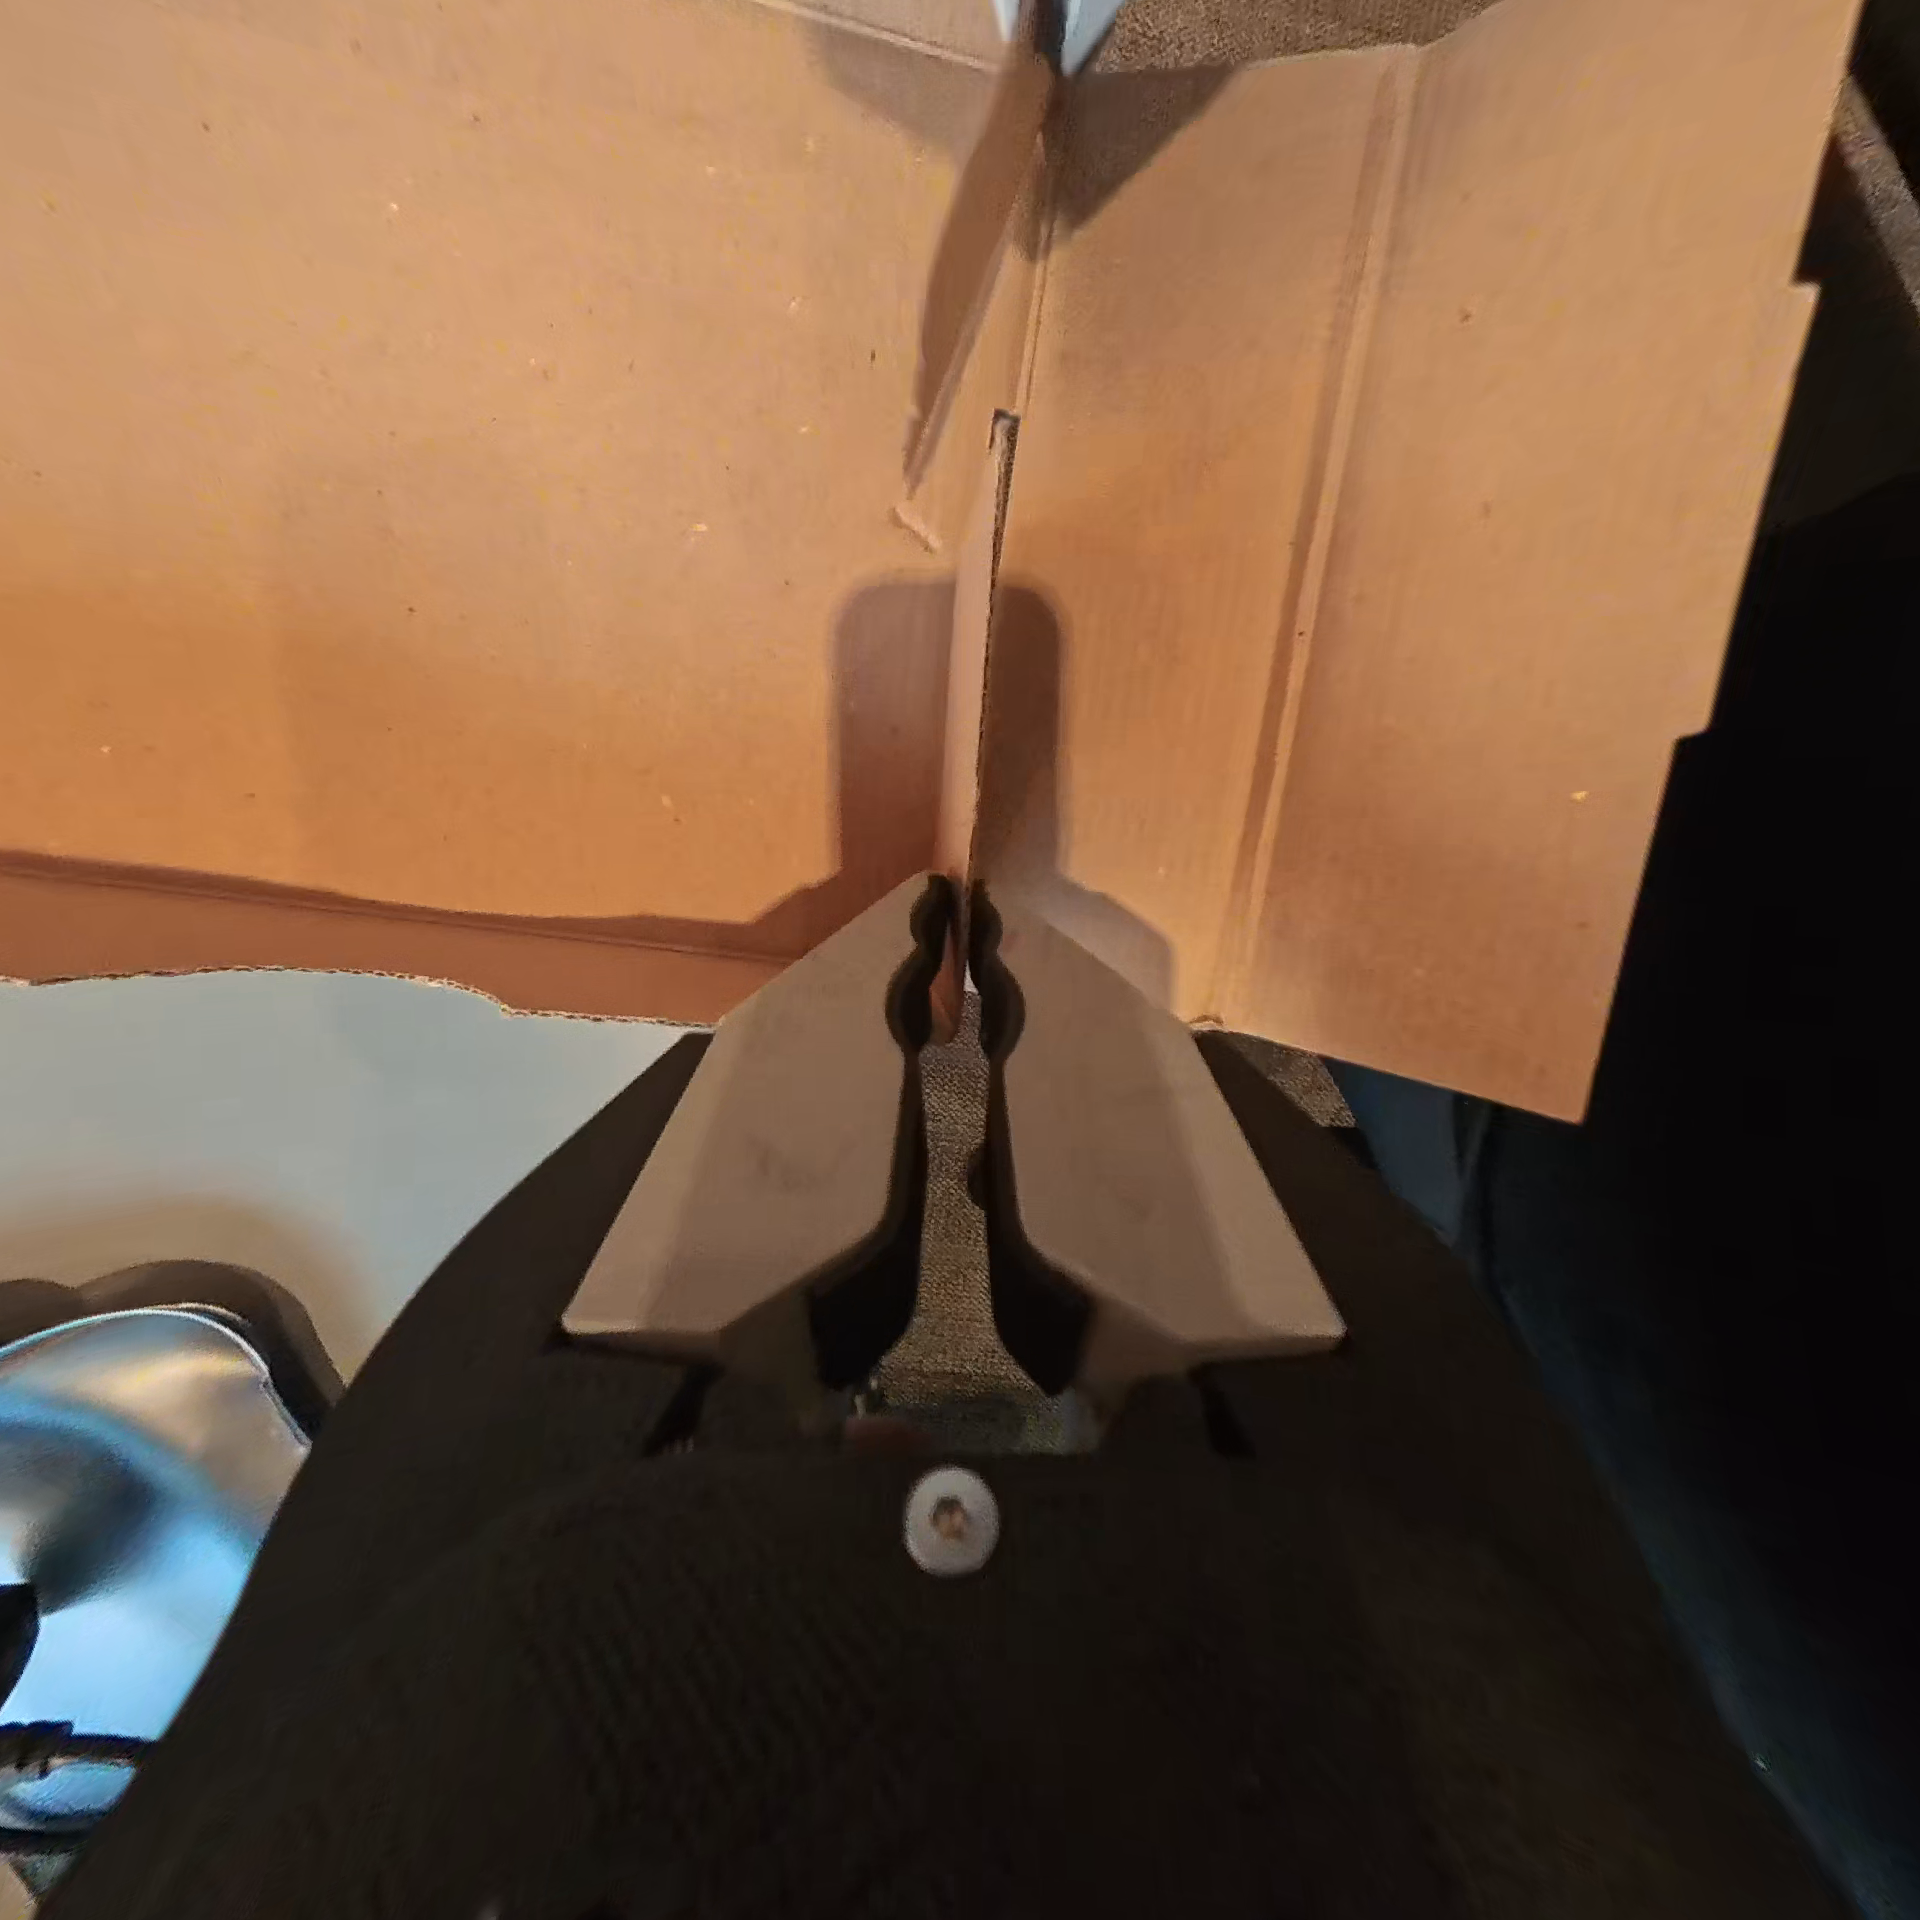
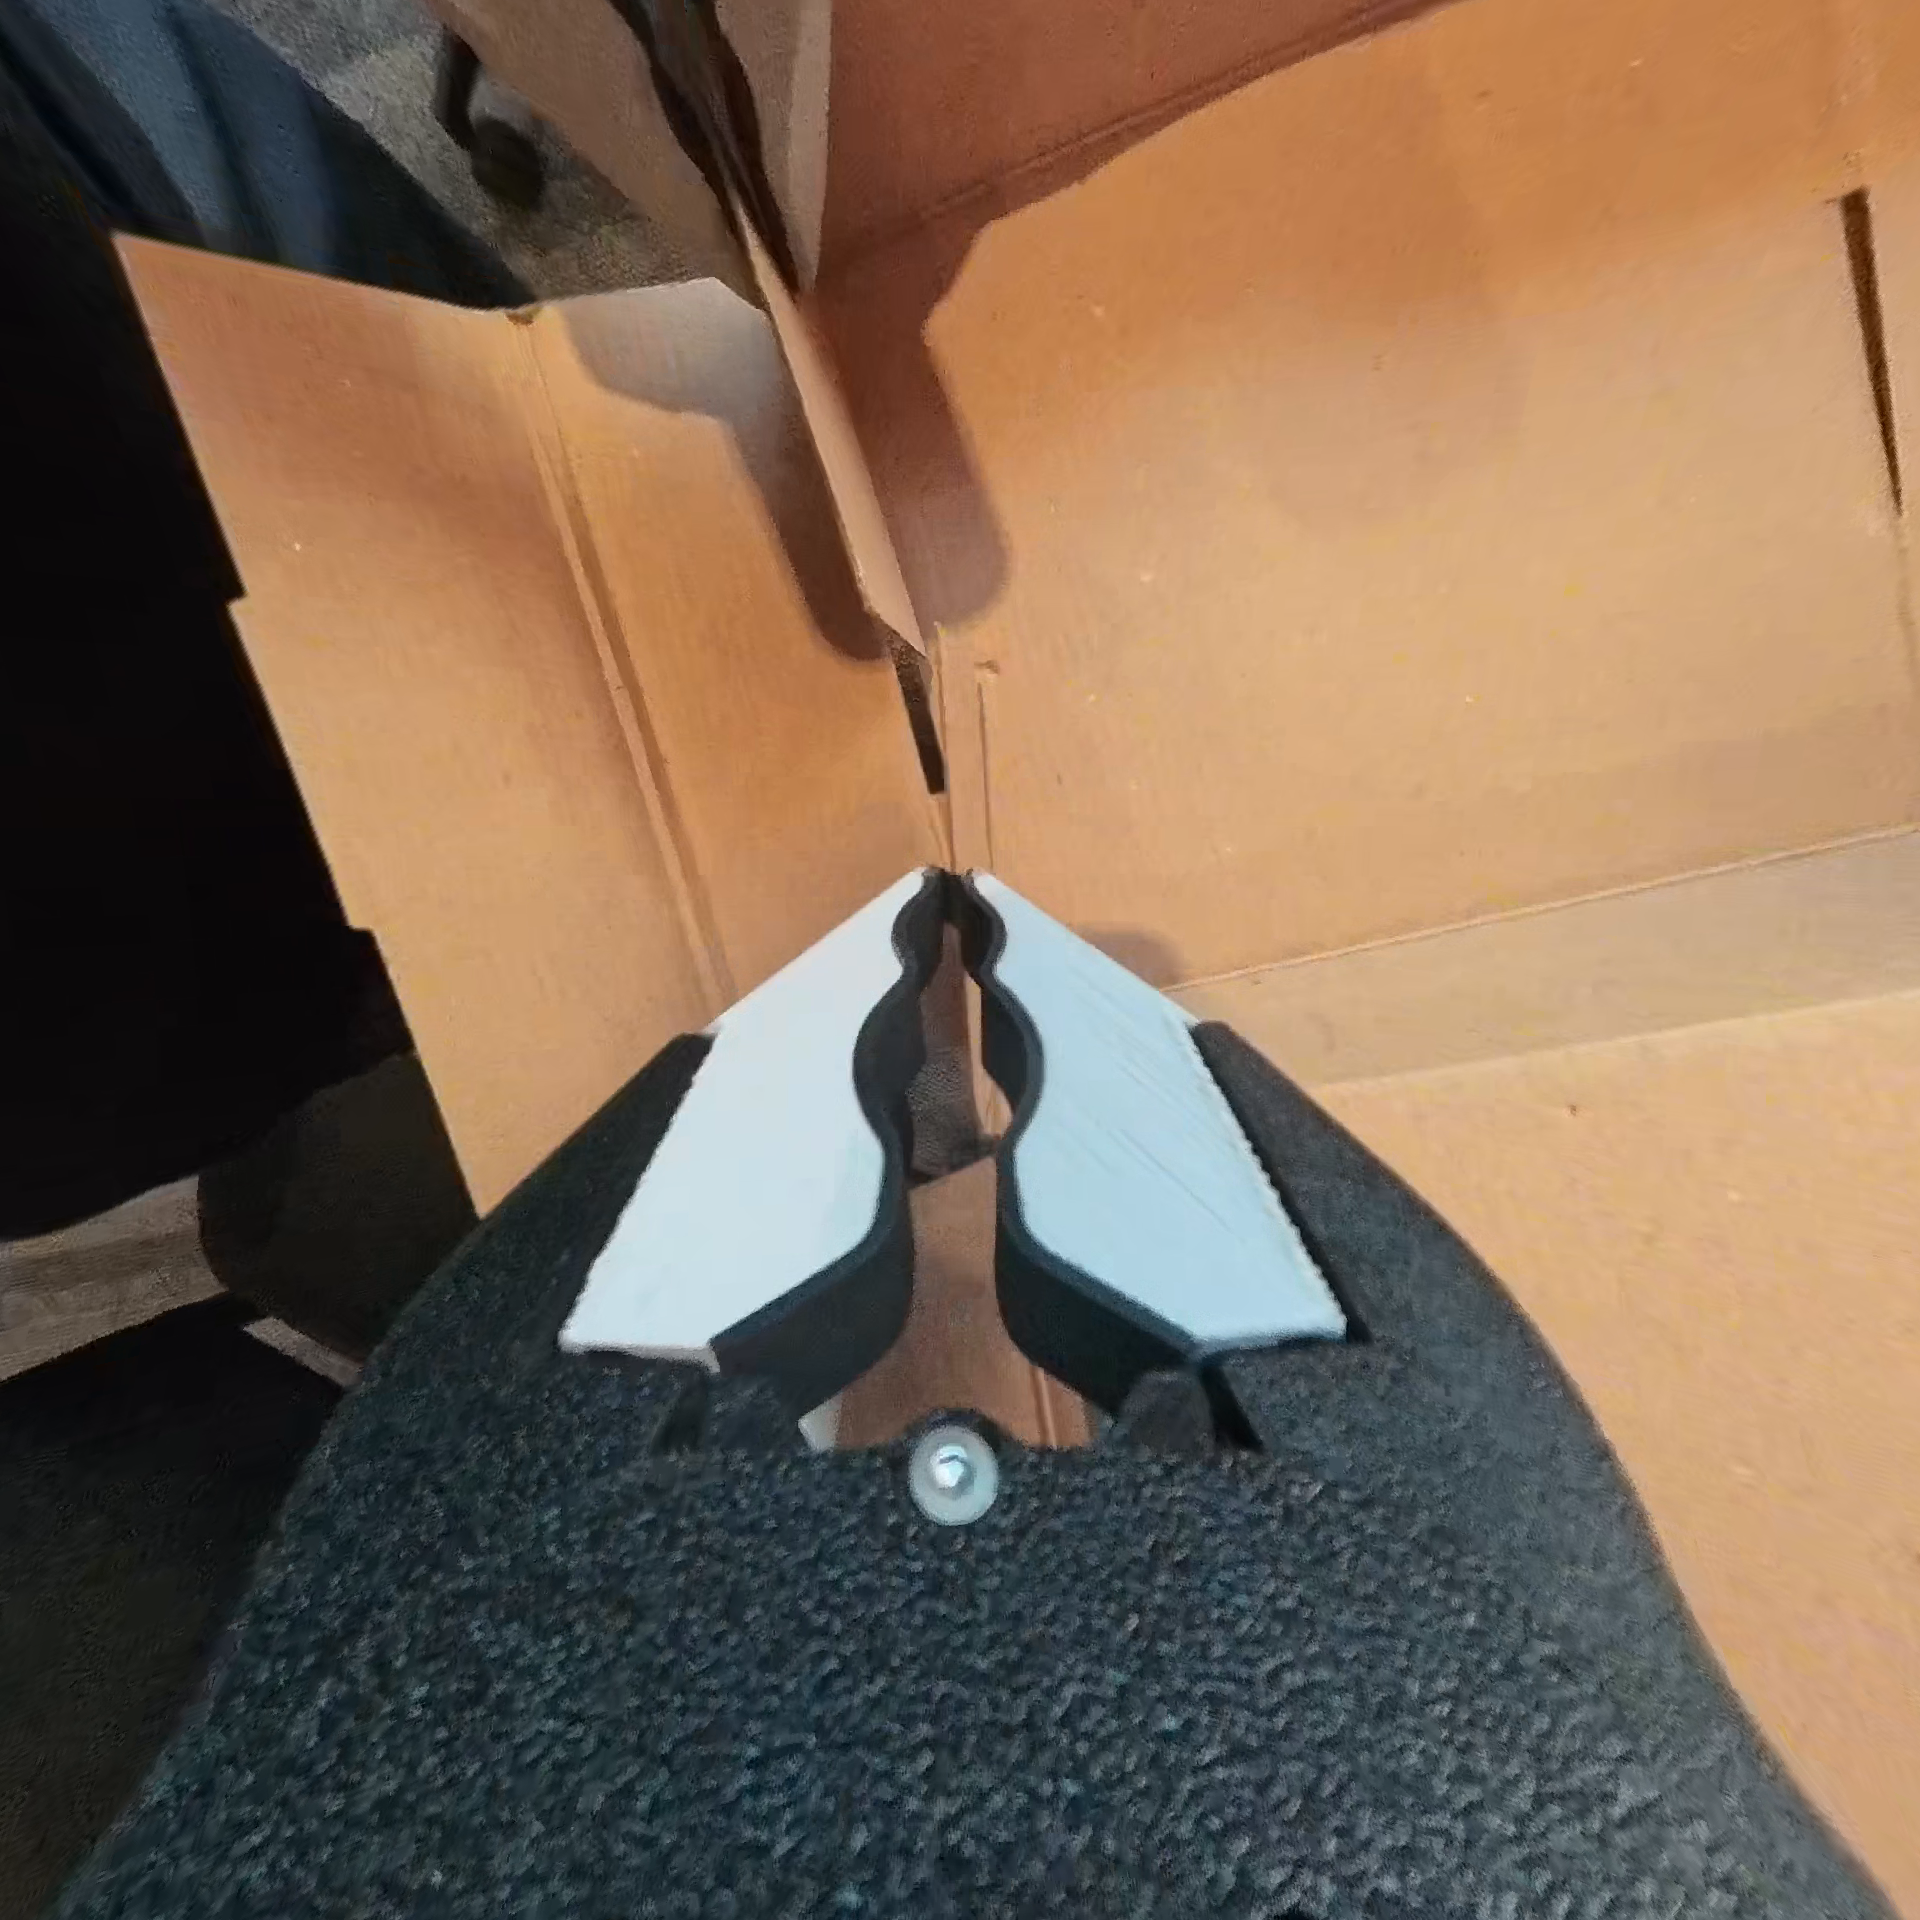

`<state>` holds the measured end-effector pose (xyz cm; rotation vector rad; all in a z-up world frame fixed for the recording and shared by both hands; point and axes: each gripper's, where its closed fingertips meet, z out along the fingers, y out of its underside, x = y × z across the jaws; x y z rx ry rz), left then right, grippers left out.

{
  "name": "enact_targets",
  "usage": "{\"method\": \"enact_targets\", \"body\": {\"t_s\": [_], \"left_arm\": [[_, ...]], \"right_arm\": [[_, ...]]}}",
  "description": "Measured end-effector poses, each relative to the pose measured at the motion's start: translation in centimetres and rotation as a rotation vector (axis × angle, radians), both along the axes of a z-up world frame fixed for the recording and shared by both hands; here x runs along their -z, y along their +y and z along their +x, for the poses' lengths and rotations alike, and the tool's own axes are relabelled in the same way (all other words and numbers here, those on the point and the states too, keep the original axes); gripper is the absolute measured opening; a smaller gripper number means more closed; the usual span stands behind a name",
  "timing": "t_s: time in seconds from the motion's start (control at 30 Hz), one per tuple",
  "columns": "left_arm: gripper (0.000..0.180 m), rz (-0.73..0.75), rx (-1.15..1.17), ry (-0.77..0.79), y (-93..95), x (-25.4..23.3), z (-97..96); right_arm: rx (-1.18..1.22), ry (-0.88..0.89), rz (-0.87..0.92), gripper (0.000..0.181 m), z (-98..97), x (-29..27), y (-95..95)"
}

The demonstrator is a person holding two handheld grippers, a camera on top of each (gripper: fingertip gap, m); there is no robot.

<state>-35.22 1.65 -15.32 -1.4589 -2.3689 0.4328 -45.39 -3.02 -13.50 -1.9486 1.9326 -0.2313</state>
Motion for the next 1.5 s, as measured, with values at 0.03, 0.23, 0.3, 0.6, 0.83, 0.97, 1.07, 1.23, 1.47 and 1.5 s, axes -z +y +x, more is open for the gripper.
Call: {"method": "enact_targets", "body": {"t_s": [0.03,0.23,0.3,0.6,0.83,0.97,1.07,1.23,1.47,1.5], "left_arm": [[0.001,-0.004,0.008,-0.004,0.0,0.0,0.0],[0.000,-0.031,0.075,-0.047,-0.2,0.0,-0.1],[0.000,-0.038,0.071,-0.048,-0.4,-0.1,-0.1],[0.000,-0.038,0.101,-0.057,-0.7,0.0,-0.5],[0.000,-0.055,0.058,-0.018,-0.9,-0.1,-0.7],[0.000,-0.059,0.085,-0.013,-0.8,-0.1,-0.7],[0.000,-0.057,0.085,-0.003,-0.9,-0.1,-0.7],[0.002,-0.018,0.028,0.053,-1.0,-0.2,-0.4],[0.000,-0.012,0.049,0.046,-1.4,-0.6,-1.8],[0.000,-0.019,0.055,0.046,-1.4,-0.7,-2.0]], "right_arm": [[-0.009,0.011,-0.013,0.001,0.2,0.2,0.2],[-0.079,0.064,-0.038,0.001,0.3,0.4,0.6],[-0.115,0.073,-0.062,0.001,0.1,0.4,0.7],[-0.118,0.094,-0.023,0.001,0.4,0.4,0.6],[-0.124,0.079,-0.016,0.001,0.3,0.4,0.8],[-0.127,0.063,0.002,0.001,0.2,0.4,0.8],[-0.131,0.061,0.008,0.001,0.1,0.4,0.8],[-0.131,0.053,-0.001,0.001,0.3,0.4,0.9],[-0.135,0.059,-0.028,0.001,0.4,0.5,0.9],[-0.136,0.057,-0.030,0.001,0.4,0.5,1.0]]}}
